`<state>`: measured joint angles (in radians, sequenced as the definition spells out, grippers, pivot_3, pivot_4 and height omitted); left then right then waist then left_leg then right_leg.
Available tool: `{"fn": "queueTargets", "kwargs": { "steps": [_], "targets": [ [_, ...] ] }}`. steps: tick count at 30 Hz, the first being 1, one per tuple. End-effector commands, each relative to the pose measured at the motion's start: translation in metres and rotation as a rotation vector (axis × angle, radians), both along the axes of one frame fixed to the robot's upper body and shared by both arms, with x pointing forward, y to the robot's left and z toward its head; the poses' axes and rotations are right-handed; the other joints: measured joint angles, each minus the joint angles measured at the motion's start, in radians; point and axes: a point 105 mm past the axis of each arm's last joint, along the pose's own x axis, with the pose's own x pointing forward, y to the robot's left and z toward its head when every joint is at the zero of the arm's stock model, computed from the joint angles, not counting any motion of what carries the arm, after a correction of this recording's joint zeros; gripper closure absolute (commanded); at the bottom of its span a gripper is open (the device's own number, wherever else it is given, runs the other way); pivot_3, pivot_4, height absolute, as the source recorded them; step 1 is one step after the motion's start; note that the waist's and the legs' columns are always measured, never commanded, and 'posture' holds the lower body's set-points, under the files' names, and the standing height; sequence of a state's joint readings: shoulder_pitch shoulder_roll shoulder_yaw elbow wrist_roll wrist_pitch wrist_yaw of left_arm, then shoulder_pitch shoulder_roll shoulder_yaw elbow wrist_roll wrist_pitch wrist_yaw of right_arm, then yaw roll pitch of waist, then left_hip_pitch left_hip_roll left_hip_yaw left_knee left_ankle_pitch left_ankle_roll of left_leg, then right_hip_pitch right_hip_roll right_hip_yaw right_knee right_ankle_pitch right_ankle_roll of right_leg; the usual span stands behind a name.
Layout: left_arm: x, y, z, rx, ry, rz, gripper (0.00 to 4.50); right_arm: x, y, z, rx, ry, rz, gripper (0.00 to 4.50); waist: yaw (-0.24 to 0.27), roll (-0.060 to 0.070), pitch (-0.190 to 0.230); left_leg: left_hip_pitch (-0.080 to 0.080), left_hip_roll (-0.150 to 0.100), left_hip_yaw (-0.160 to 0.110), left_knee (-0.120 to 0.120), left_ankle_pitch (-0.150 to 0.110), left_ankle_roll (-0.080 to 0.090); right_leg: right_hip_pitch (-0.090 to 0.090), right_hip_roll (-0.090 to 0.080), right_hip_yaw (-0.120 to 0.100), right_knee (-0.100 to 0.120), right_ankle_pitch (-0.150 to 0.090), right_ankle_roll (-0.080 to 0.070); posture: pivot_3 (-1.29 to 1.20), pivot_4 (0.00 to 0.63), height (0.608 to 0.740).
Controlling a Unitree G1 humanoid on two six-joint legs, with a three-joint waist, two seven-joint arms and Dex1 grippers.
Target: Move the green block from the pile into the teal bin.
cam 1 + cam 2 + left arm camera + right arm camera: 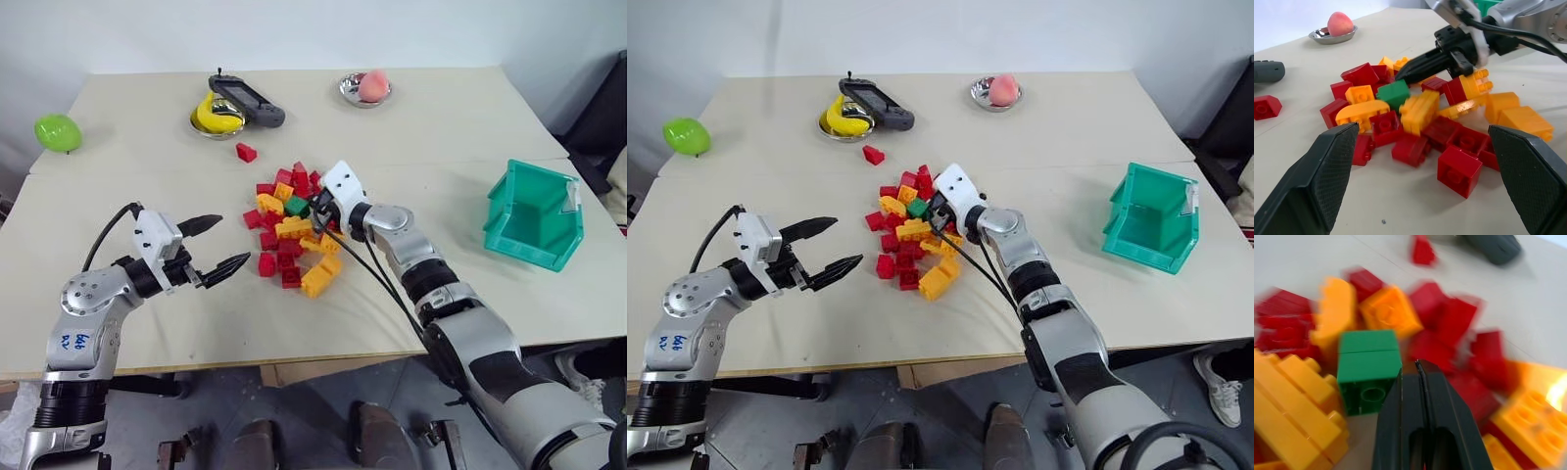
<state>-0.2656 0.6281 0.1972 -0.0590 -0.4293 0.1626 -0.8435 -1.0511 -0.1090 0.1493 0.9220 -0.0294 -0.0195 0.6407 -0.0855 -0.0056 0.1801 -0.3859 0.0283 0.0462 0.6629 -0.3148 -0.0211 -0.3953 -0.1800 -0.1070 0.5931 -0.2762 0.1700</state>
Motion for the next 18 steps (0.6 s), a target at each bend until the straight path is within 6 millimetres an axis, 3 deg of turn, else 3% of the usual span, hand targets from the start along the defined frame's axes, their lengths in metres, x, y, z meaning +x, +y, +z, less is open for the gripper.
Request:
{"fn": "queueTargets", "kwargs": {
  "steps": [1, 6, 13, 15, 18],
  "targets": [
    [-0.001, 0.002, 0.005, 0.001, -0.031, 0.002, 0.00, -0.026, 0.013, -0.010, -0.041, 0.041, 0.146, 4.48, 0.002, 0.000, 0.000, 0.000, 0.000, 0.000, 0.000, 0.000, 0.000, 0.000, 0.000, 0.000, 0.000, 0.000, 0.000, 0.00, 0.150, 0.740],
    [-0.002, 0.004, 0.005, 0.002, -0.027, 0.006, 0.00, -0.044, -0.010, -0.009, -0.036, 0.062, 0.164, 4.48, 0.009, 0.000, 0.000, 0.000, 0.000, 0.000, 0.001, 0.000, 0.000, 0.000, 0.000, 0.000, 0.000, 0.000, 0.000, 0.00, 0.150, 0.740],
    [-0.004, 0.011, 0.001, 0.005, -0.015, 0.018, 0.00, -0.065, -0.059, 0.024, 0.020, -0.024, 0.156, 4.48, 0.032, 0.000, 0.000, 0.000, 0.000, 0.002, 0.002, 0.000, 0.000, -0.001, 0.000, 0.000, 0.000, 0.000, 0.000, 0.00, 0.150, 0.740],
    [-0.003, 0.014, 0.001, 0.004, -0.015, 0.028, 0.00, -0.067, -0.077, 0.028, 0.039, -0.021, 0.132, 4.12, 0.037, 0.000, 0.000, 0.000, 0.000, 0.002, 0.002, 0.000, 0.000, -0.001, 0.000, 0.000, 0.000, 0.000, 0.000, 0.00, 0.150, 0.740],
    [-0.003, 0.017, 0.003, -0.002, -0.032, 0.036, 0.00, -0.068, -0.108, 0.017, -0.010, 0.030, 0.065, 3.25, 0.053, 0.000, 0.000, 0.000, 0.000, 0.002, 0.002, -0.001, 0.000, 0.000, 0.000, 0.000, 0.000, 0.000, 0.000, 0.00, 0.150, 0.740]
  ]
}}
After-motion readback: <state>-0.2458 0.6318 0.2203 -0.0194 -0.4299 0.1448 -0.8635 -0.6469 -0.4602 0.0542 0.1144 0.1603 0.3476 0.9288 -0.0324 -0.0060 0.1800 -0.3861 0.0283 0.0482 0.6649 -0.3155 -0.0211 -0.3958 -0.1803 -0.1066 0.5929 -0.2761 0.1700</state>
